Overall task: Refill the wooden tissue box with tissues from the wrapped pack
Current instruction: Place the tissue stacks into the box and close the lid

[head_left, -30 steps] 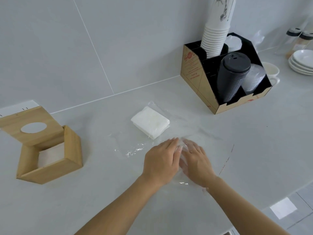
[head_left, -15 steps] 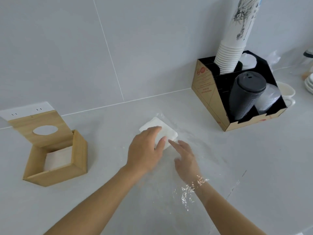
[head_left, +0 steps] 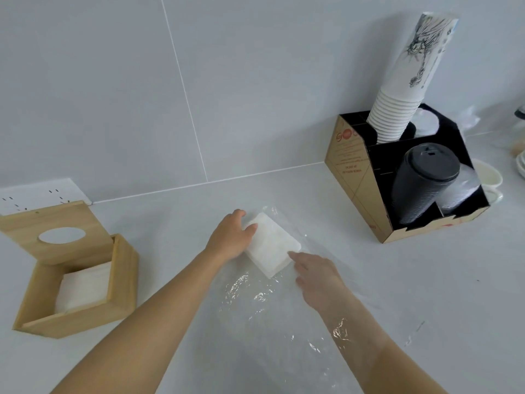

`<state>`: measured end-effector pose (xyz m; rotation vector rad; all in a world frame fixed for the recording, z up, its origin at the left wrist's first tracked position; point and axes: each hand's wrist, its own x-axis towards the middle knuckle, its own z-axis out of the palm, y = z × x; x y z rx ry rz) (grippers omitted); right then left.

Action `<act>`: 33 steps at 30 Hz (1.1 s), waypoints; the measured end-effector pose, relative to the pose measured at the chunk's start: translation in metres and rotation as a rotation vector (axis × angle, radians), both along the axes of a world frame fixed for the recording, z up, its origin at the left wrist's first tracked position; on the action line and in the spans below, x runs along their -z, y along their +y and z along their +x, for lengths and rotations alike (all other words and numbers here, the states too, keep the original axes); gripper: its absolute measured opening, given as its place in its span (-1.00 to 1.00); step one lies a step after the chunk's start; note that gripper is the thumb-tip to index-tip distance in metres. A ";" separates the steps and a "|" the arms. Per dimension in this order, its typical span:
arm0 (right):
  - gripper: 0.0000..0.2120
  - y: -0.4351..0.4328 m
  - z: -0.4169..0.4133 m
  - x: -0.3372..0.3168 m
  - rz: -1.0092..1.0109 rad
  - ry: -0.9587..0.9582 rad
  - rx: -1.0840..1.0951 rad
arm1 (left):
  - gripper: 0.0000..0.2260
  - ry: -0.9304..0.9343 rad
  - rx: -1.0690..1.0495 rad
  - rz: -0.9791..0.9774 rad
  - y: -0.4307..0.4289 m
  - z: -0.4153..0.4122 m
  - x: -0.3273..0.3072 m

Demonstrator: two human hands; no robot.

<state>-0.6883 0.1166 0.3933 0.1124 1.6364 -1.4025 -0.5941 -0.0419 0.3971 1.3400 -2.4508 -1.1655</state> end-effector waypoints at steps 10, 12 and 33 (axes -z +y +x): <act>-0.78 -0.032 -0.002 -0.003 0.048 -0.233 0.136 | -0.61 -0.063 0.010 -0.026 -0.002 -0.004 0.011; -0.80 -0.035 0.000 -0.002 0.035 -0.230 0.131 | -0.62 -0.046 0.004 -0.016 -0.002 -0.003 0.011; -0.87 -0.043 0.019 -0.004 -0.132 -0.212 0.169 | -0.75 0.063 -0.054 0.053 0.003 0.008 0.015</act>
